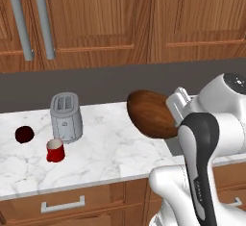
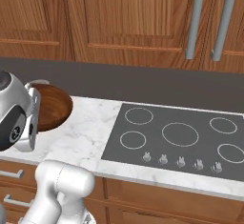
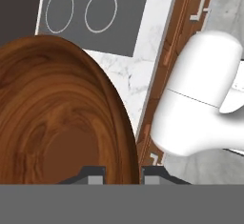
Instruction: Clear the mugs and bowl far away from the sink.
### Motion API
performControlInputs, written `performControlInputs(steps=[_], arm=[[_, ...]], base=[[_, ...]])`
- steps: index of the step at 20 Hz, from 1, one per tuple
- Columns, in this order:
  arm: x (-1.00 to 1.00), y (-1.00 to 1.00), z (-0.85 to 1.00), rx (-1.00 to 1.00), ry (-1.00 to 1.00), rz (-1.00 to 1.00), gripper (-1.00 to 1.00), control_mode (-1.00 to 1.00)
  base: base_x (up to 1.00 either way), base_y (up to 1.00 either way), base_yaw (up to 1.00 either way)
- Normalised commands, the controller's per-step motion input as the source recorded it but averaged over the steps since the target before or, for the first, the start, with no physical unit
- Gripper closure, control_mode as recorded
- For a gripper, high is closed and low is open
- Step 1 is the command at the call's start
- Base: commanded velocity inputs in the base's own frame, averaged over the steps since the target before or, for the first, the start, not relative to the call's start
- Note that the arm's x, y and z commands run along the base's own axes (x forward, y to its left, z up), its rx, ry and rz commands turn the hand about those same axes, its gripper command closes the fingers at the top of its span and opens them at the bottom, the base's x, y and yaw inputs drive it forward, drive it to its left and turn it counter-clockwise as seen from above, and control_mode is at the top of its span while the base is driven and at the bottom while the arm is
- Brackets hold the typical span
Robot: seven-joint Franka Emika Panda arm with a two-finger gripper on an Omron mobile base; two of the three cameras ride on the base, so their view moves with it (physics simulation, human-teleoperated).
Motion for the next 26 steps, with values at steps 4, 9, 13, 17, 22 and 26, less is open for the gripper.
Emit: performControlInputs(steps=[4, 9, 13, 17, 22, 26], arm=[[0.0, 0.0, -0.43, 0.0, 0.0, 0.12, 1.0, -1.0], [0.0, 0.0, -0.43, 0.0, 0.0, 0.11, 1.0, -1.0], [0.08, 0.0, -0.49, 0.0, 0.0, 0.1, 1.0, -1.0], [0.25, -0.02, -0.41, 0.0, 0.0, 0.1, 1.0, -1.0], [0.24, -0.13, -0.39, 0.03, -0.01, 0.11, 1.0, -1.0], [0.3, -0.13, -0.42, 0.0, 0.0, 0.12, 1.0, -1.0]], base=[[0.0, 0.0, 0.0], [0.0, 0.0, 0.0], [0.0, 0.0, 0.0], [0.0, 0.0, 0.0], [0.0, 0.0, 0.0], [0.0, 0.0, 0.0]])
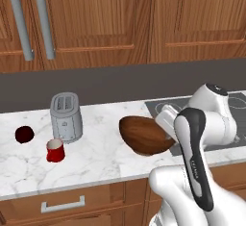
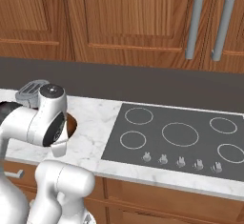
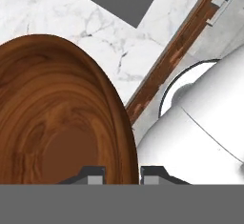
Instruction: Clear the mugs and bowl far away from the sink.
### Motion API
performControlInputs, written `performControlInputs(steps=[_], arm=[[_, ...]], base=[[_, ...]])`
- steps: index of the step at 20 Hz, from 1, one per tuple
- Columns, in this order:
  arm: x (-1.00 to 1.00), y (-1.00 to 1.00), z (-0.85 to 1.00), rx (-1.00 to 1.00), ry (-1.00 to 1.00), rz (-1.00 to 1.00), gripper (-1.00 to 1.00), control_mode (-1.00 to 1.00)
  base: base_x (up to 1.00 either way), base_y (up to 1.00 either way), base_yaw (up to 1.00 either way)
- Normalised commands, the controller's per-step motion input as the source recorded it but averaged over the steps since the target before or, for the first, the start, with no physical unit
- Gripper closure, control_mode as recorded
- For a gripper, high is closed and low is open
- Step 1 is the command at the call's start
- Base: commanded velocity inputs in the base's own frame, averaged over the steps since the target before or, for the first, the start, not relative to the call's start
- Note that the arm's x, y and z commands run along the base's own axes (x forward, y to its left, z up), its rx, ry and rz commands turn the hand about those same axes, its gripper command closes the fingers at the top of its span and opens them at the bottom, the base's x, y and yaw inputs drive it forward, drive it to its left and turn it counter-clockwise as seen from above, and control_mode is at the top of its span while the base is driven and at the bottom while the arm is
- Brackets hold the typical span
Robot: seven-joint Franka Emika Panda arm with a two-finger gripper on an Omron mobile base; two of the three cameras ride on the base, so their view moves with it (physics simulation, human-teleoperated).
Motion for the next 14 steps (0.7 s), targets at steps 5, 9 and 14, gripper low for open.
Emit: performControlInputs(steps=[5, 9, 14], arm=[[0.38, -0.15, -0.39, 0.0, 0.0, 0.11, 1.0, -1.0], [0.49, -0.1, -0.36, 0.0, 0.0, 0.09, 1.0, -1.0], [0.67, -0.03, -0.28, 0.0, 0.0, 0.05, 1.0, -1.0]], base=[[0.0, 0.0, 0.0], [0.0, 0.0, 0.0], [0.0, 0.0, 0.0]])
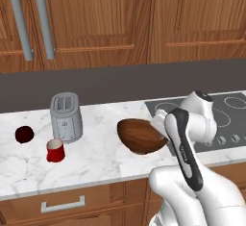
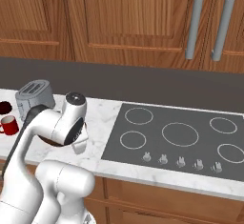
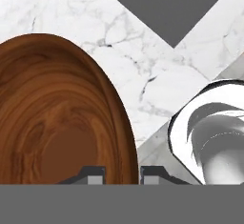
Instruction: Clear the mugs and bowl far away from the sink.
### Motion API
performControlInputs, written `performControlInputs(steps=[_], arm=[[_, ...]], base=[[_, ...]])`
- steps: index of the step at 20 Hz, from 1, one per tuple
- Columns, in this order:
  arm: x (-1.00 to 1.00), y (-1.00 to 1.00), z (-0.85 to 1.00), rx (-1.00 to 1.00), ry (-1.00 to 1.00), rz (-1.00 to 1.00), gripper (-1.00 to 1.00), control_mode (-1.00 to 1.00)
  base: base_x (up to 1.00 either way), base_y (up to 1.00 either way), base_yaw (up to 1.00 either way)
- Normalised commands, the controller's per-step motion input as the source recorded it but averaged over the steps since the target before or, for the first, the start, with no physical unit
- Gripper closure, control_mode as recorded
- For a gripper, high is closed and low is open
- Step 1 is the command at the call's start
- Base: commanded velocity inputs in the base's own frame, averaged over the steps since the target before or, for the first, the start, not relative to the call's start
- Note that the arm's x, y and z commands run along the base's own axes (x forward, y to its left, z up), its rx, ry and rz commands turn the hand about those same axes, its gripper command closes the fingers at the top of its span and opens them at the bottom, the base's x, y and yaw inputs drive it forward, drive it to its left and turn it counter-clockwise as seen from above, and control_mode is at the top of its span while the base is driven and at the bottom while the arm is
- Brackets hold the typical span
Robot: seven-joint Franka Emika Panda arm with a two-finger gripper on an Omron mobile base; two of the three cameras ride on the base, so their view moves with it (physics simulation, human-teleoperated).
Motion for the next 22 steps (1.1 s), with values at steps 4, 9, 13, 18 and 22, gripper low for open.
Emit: performControlInputs(steps=[4, 9, 13, 18, 22], arm=[[0.71, -0.02, -0.26, 0.0, 0.0, 0.04, 1.0, -1.0], [0.58, -0.03, -0.18, 0.0, 0.0, 0.01, 1.0, -1.0], [0.34, -0.03, -0.04, 0.0, -0.02, 0.0, 1.0, -1.0], [0.35, 0.0, -0.02, -0.02, -0.01, 0.0, 1.0, -1.0], [0.41, 0.0, -0.07, -0.02, 0.0, 0.0, 1.0, -1.0]], base=[[0.0, 0.0, 0.0], [0.0, 0.0, 0.0], [0.0, 0.0, 0.0], [0.0, 0.0, 0.0], [0.0, 0.0, 0.0]])
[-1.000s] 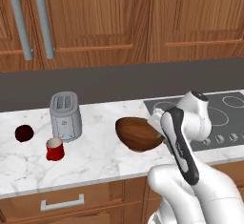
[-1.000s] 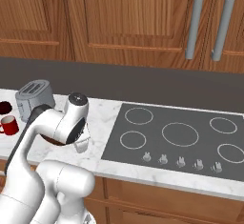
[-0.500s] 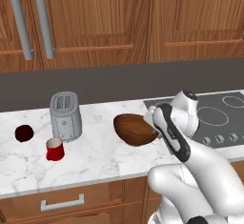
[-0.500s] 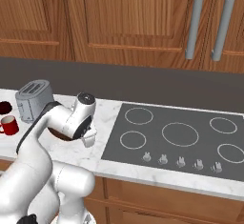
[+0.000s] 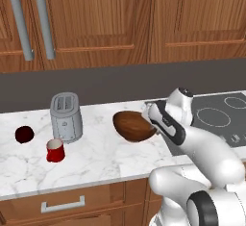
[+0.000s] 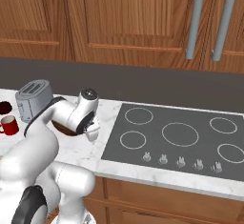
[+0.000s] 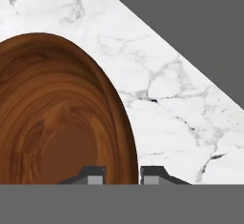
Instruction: Clear the mugs and bowl far away from the sink.
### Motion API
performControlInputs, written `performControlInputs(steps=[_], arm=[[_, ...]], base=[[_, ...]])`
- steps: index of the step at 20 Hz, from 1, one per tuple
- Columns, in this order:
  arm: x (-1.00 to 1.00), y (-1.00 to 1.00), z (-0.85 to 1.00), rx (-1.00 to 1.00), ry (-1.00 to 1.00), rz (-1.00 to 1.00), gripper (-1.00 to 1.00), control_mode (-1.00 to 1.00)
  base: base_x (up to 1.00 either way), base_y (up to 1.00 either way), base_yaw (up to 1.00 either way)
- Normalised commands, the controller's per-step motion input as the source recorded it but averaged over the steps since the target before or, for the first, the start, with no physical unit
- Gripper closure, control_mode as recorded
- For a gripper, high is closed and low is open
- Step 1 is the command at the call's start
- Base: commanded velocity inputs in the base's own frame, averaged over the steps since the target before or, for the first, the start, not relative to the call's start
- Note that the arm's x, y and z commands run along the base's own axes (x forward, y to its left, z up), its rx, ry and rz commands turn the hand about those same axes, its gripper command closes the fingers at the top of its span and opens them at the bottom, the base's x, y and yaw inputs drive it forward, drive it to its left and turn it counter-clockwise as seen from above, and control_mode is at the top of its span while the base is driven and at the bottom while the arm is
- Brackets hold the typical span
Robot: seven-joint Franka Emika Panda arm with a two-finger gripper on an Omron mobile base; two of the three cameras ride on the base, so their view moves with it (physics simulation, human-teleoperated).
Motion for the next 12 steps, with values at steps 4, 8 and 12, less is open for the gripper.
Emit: performControlInputs(steps=[4, 8, 12], arm=[[0.42, 0.0, -0.14, 0.0, 0.0, 0.0, 1.0, -1.0], [0.38, 0.0, -0.15, -0.02, 0.0, 0.0, 1.0, -1.0], [0.18, 0.0, -0.11, -0.05, -0.03, 0.0, 1.0, -1.0]], base=[[0.0, 0.0, 0.0], [0.0, 0.0, 0.0], [0.0, 0.0, 0.0]])
